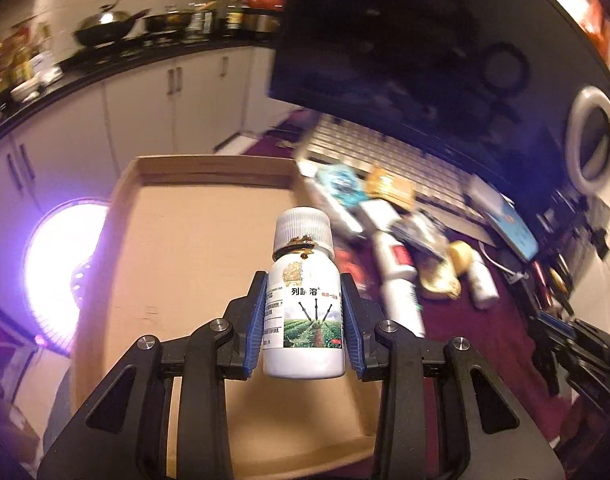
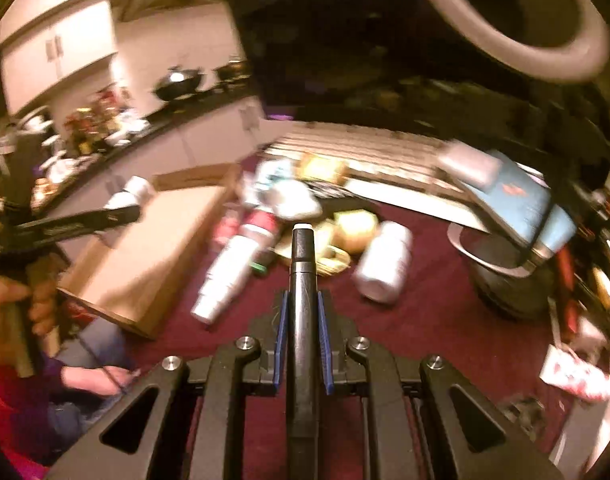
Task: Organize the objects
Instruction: 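Carry the green-label bottle and black marker over the cardboard tray with both grippers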
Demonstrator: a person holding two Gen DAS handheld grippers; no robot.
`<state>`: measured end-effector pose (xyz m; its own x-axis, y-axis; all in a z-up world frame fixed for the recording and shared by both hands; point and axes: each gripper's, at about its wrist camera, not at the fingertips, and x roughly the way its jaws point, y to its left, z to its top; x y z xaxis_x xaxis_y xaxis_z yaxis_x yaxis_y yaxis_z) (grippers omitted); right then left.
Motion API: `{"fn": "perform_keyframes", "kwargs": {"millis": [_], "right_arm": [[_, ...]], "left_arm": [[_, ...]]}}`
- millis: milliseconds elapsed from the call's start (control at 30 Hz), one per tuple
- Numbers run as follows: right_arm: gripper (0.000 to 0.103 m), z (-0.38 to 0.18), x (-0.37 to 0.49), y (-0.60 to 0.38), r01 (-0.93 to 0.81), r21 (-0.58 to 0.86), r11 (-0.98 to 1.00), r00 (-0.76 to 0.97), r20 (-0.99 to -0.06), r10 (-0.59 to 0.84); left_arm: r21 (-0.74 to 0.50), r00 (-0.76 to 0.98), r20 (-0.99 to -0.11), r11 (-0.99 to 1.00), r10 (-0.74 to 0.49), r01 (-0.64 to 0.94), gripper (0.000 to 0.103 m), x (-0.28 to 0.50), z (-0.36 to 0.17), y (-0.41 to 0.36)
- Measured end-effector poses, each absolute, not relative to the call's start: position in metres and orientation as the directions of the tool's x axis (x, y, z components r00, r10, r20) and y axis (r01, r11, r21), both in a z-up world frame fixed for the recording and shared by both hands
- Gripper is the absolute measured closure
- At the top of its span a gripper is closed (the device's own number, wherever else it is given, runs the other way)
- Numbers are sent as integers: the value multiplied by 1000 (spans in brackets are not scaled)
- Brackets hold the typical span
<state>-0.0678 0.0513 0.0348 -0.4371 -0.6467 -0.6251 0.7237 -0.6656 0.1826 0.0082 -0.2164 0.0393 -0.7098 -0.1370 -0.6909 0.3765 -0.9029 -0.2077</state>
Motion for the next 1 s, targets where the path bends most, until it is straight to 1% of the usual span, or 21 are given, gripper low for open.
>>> {"fn": "perform_keyframes", "kwargs": {"millis": [167, 233, 333, 433, 600, 667, 767, 900, 1000], "right_arm": [[90, 51, -62, 3, 792, 245, -559, -332, -595, -732], [90, 52, -63, -17, 804, 292, -518, -286, -574, -767], [90, 45, -67, -42, 796, 397, -457, -194, -547, -814], [90, 34, -69, -70, 772, 485, -410, -116, -526, -842], [90, 17, -79, -106, 715, 580, -390, -56, -509, -859], [90, 7, -77, -119, 715, 570, -405, -56, -530, -846], [90, -4, -70, -127, 744, 494, -450, -108, -575, -811], [90, -22, -64, -124, 750, 462, -473, -115, -613, -782], [90, -22, -56, -120, 781, 369, -504, -184, -635, -750]], "left_arm": [[-207, -681, -707, -865, -191, 458, 69, 17, 35, -244], [-204, -668, -717, -856, -200, 475, 69, 17, 31, -251], [-190, -644, -734, -845, -216, 500, 69, 18, 24, -257], [-197, -634, -747, -842, -202, 501, 69, 16, 17, -261], [-192, -611, -770, -845, -185, 498, 69, 10, 7, -260], [-189, -599, -780, -846, -179, 499, 69, 7, 1, -260], [-160, -573, -795, -842, -199, 515, 69, 5, -6, -262], [-158, -561, -806, -845, -189, 511, 69, 1, -13, -261], [-152, -554, -813, -854, -177, 497, 69, -3, -17, -257]]}}
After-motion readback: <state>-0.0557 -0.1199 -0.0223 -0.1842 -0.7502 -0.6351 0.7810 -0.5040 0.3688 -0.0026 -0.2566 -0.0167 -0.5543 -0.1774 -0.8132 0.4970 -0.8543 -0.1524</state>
